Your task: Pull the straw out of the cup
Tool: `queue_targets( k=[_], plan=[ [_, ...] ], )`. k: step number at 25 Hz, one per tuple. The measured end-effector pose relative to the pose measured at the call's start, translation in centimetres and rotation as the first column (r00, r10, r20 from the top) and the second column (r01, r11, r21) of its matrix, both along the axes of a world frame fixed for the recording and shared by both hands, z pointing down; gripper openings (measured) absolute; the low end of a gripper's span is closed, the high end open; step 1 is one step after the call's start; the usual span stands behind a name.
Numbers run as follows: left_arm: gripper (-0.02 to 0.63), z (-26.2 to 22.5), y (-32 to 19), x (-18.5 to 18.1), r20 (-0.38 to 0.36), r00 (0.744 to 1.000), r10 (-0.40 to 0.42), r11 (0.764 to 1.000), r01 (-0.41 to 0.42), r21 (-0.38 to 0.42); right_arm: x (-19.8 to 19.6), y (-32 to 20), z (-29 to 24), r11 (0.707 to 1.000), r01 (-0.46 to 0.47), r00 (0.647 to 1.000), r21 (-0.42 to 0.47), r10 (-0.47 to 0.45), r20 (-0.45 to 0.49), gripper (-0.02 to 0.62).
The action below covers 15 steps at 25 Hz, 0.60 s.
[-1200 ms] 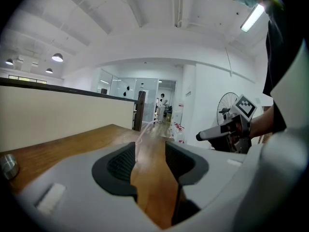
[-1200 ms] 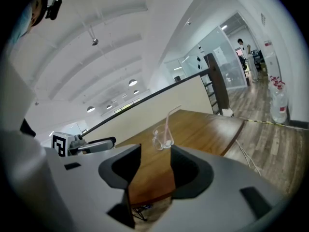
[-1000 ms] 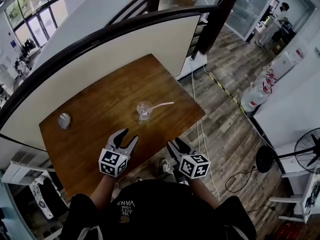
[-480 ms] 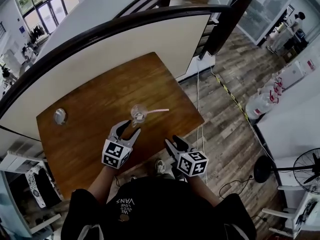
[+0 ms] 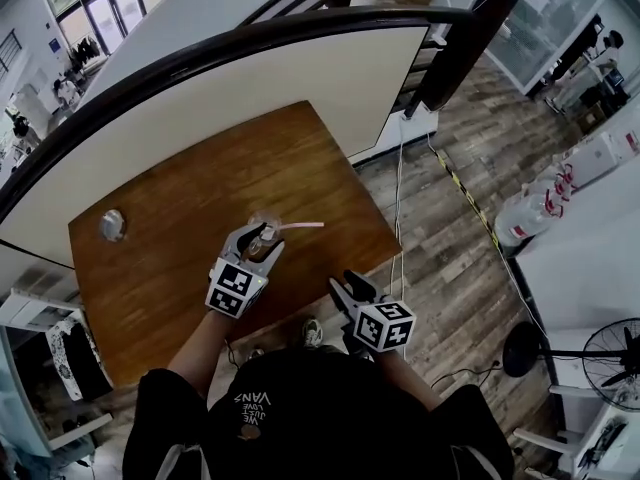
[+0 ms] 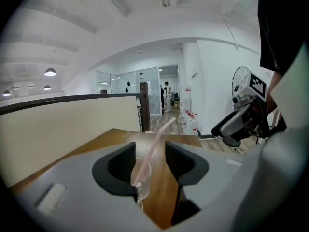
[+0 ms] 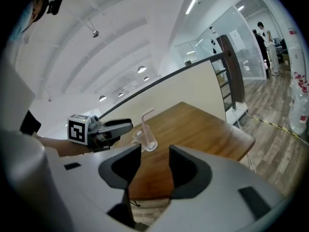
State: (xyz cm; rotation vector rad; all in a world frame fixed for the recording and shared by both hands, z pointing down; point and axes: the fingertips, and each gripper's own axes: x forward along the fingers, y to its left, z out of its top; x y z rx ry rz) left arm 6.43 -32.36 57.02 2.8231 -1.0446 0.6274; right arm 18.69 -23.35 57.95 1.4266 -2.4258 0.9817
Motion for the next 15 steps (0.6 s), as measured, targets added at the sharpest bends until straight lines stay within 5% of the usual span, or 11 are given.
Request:
queue_targets(
  k=[15],
  plan=[
    [0.179,4.2,-2.5,1.9,0.246,0.969,-0.01,0.999,0.018,-0.031,2.5,-1.3,1.2,0.997,0.076,0.997,-0.015,-0.076,0.0,0.163]
  ],
)
